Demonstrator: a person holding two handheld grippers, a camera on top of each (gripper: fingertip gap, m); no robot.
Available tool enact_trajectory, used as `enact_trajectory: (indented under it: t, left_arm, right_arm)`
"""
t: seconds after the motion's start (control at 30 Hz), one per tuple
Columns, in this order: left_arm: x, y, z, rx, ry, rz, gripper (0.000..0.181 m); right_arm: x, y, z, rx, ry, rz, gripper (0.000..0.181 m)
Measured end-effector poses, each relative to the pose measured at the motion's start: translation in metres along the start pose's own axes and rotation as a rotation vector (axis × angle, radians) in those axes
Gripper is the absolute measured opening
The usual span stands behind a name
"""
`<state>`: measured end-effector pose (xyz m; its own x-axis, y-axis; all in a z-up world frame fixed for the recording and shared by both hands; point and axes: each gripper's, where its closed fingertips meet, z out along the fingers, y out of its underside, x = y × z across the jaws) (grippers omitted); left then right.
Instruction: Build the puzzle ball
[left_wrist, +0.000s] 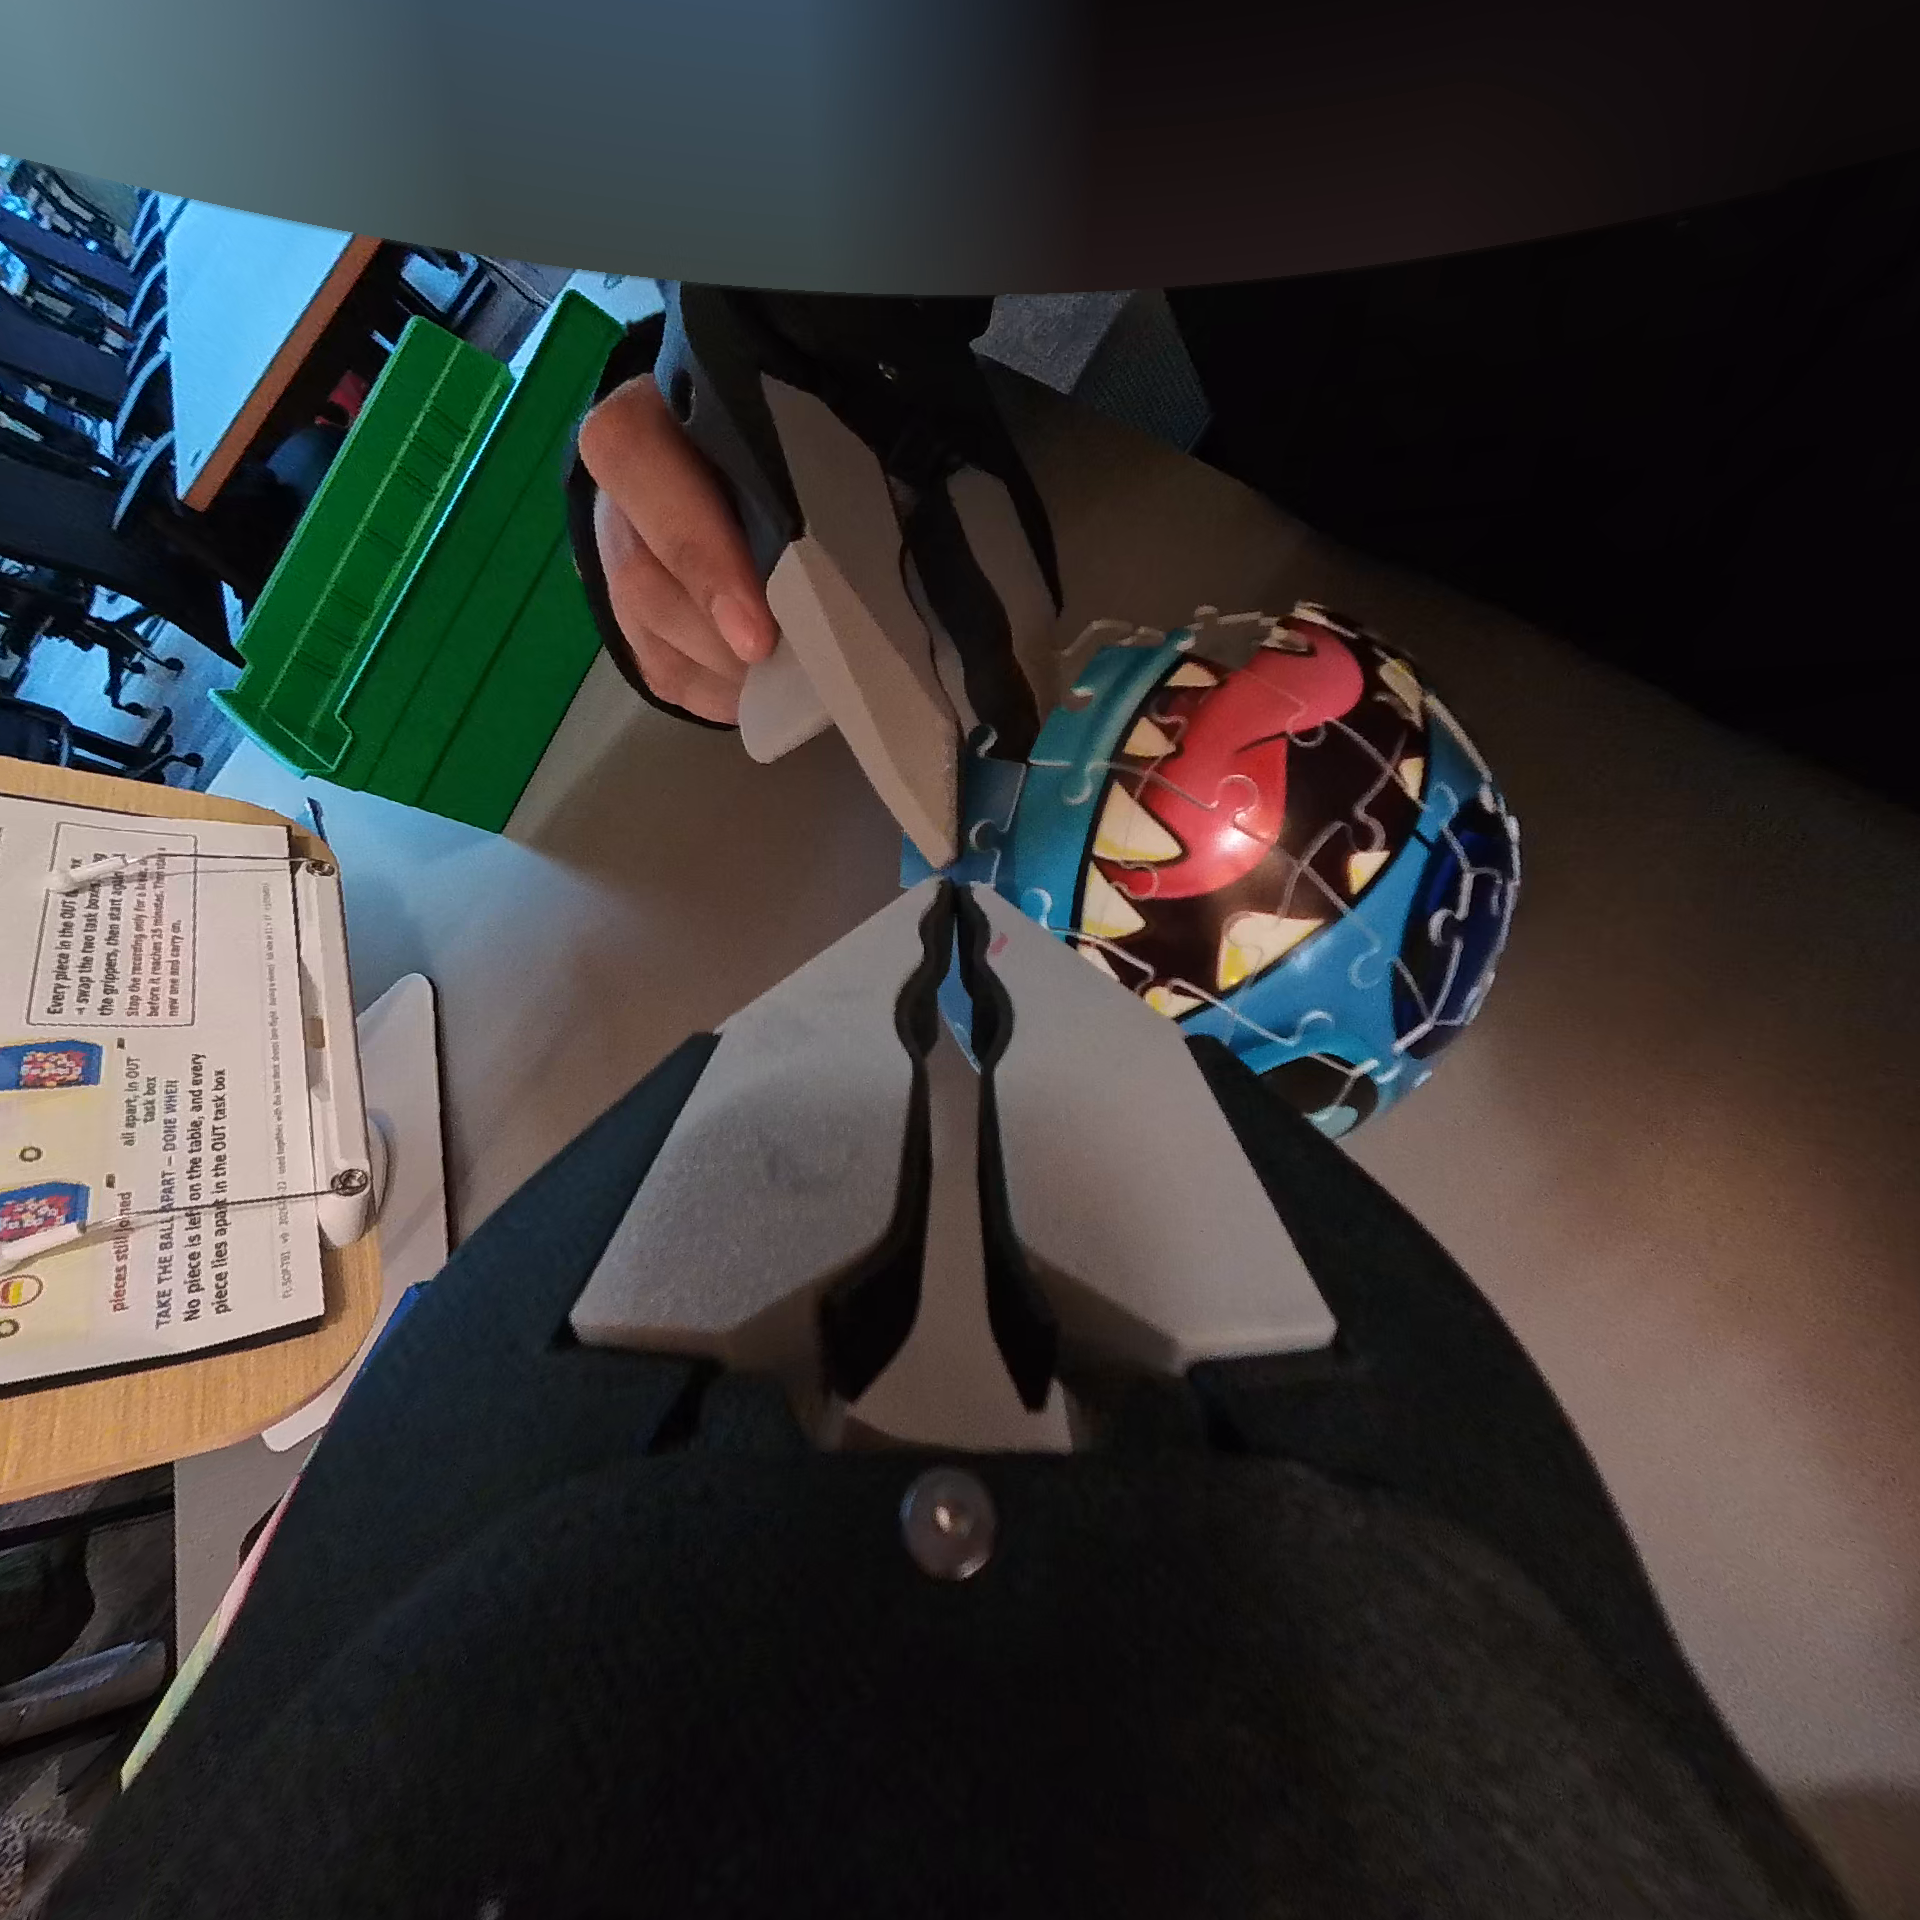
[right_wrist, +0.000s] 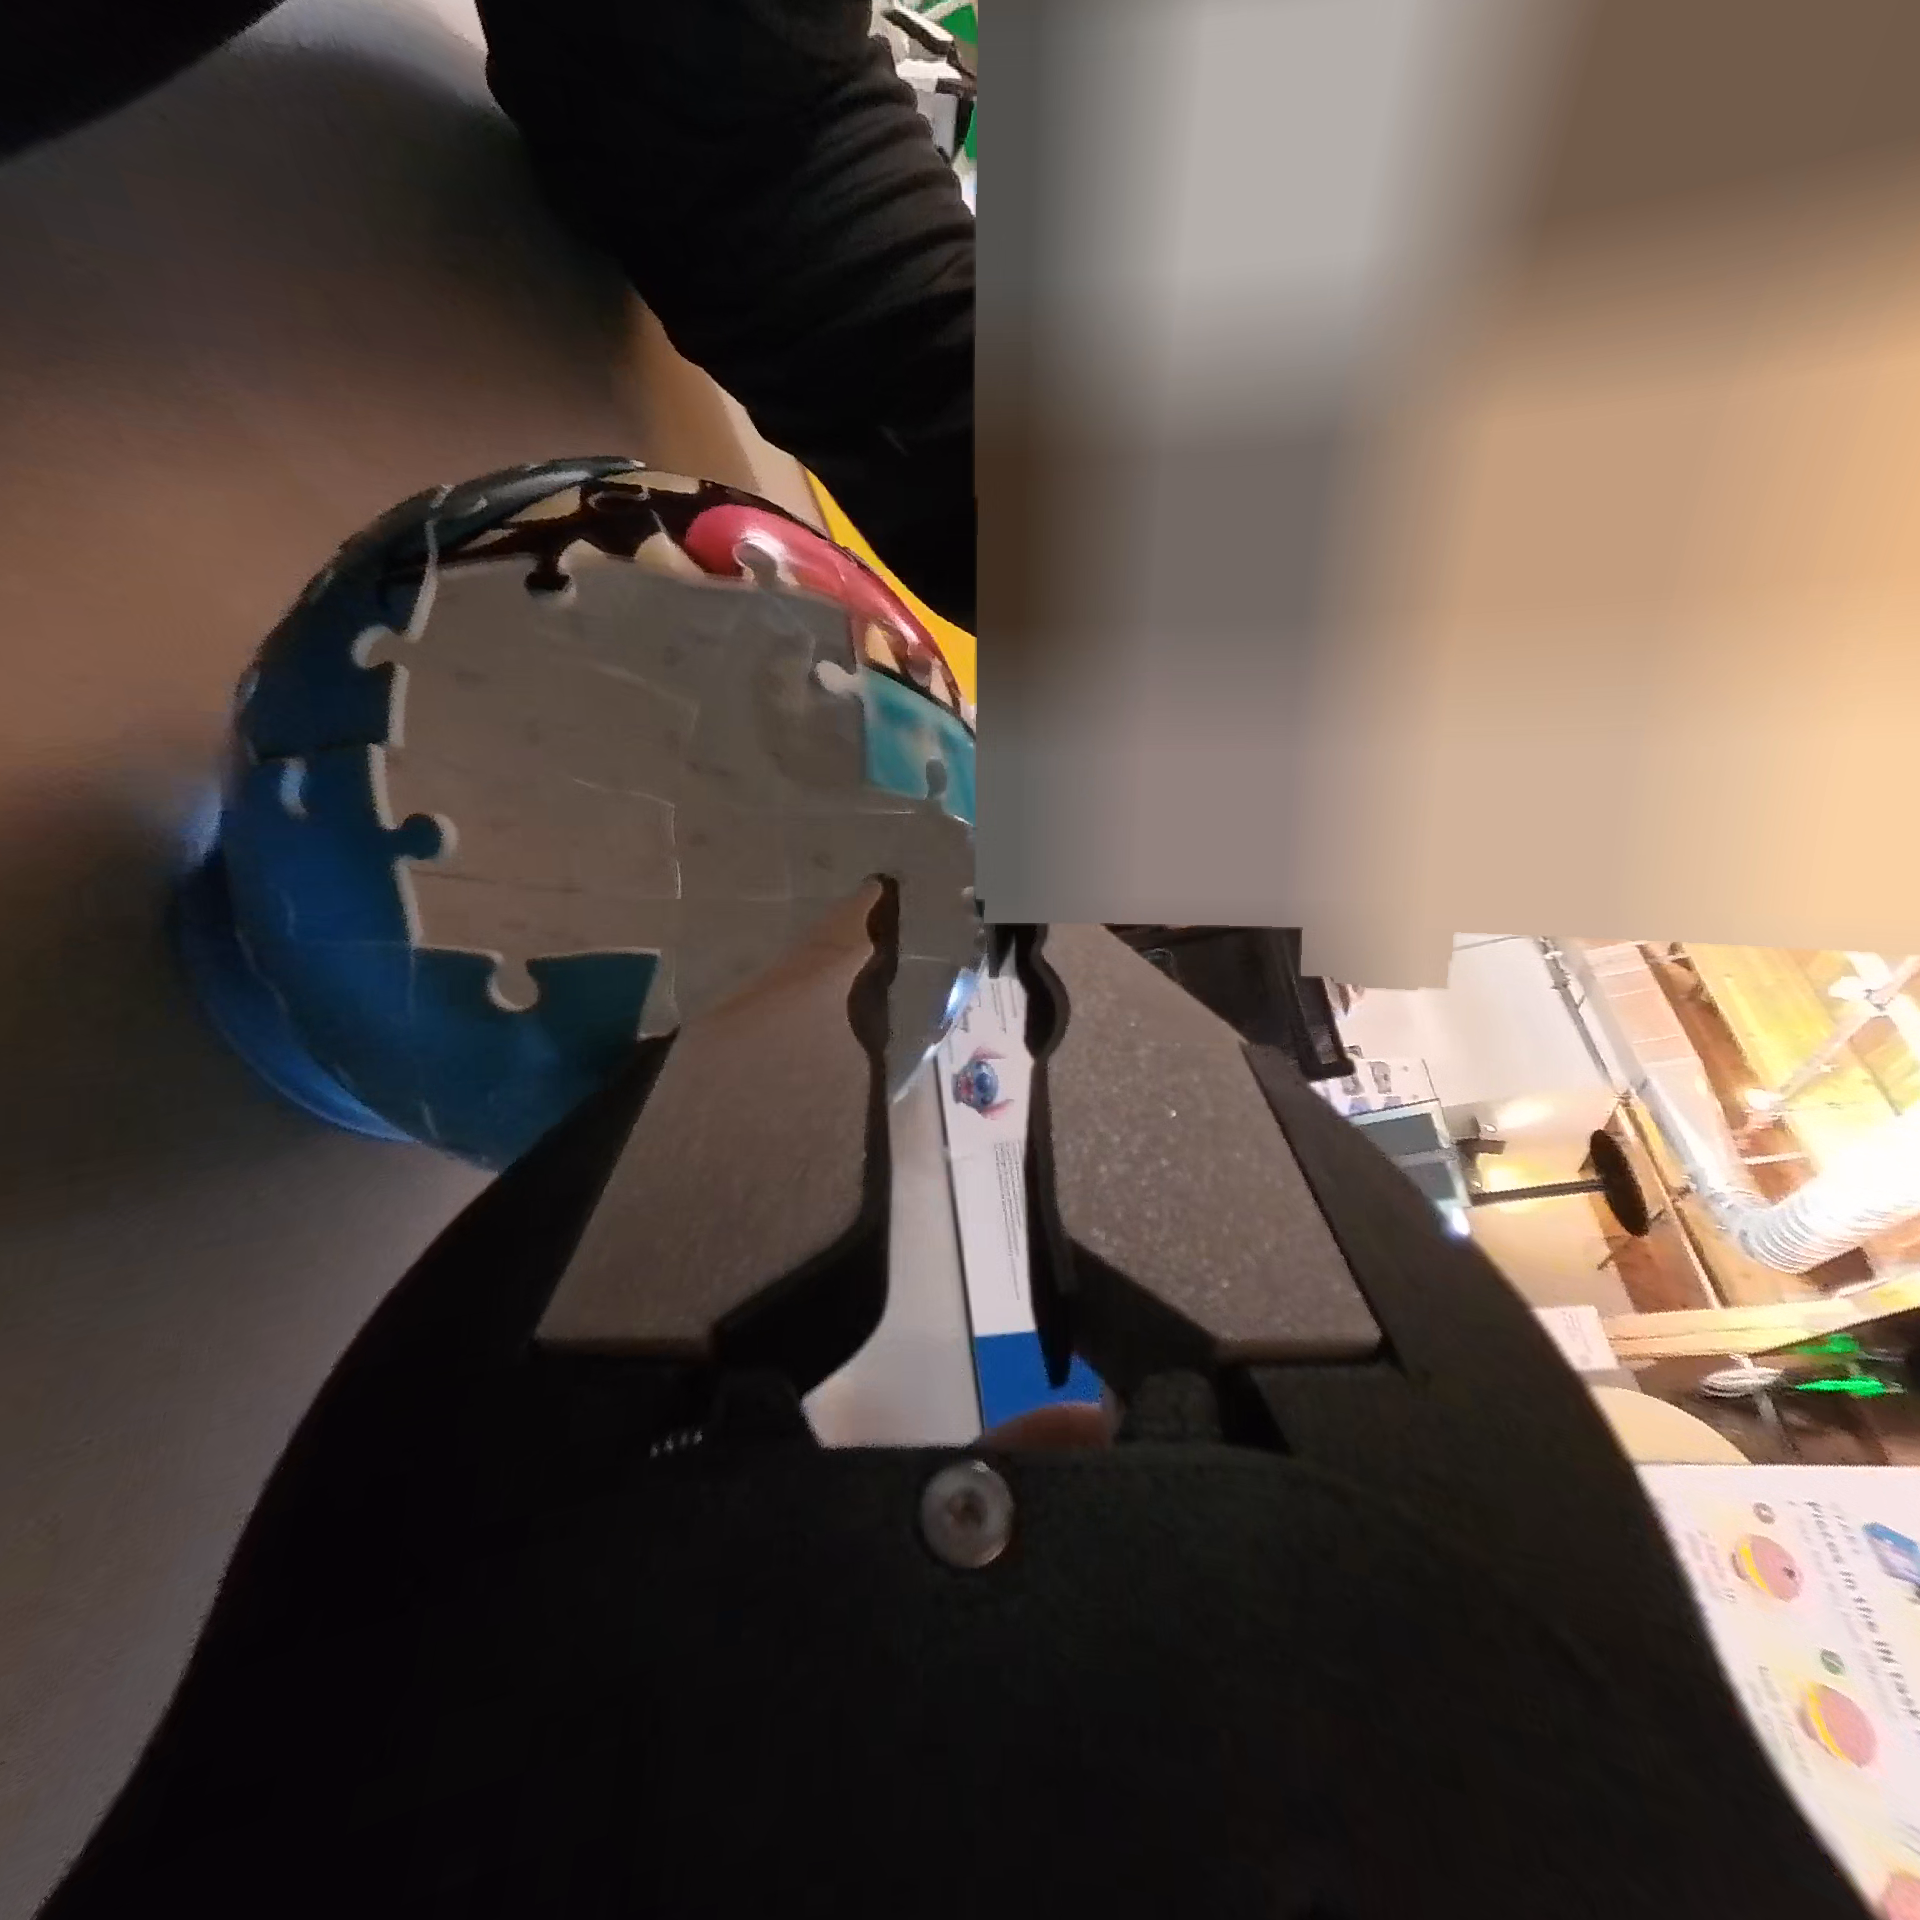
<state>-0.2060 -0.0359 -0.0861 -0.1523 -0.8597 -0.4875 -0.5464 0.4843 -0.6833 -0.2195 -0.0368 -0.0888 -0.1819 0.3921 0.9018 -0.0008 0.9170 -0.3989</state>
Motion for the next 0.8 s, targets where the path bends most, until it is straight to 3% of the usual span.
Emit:
enact_trajectory:
  t: [0.33, 0.47, 0.57, 0.67, 0.8]
  left_arm:
    - [0.000, 0.000, 0.000, -0.003, -0.001, 0.003, 0.000]
    - [0.000, -0.001, 0.001, -0.001, 0.000, 0.002, 0.000]
    - [0.000, -0.001, 0.001, 0.001, 0.001, 0.001, 0.000]
    - [0.000, -0.001, 0.001, 0.003, 0.001, -0.001, 0.000]
    - [-0.001, 0.000, 0.001, 0.003, 0.000, -0.007, 0.000]
  right_arm:
    - [0.016, -0.004, -0.025, 0.043, 0.024, 0.095, 0.019]
    - [0.027, 0.002, -0.044, 0.061, 0.027, 0.255, 0.018]
    - [0.028, 0.006, -0.052, 0.081, -0.030, 0.418, 0.000]
    - [0.037, 0.010, -0.045, 0.084, -0.134, 0.665, 0.000]
    - [0.045, -0.007, -0.036, 0.195, -0.284, 0.843, 0.000]
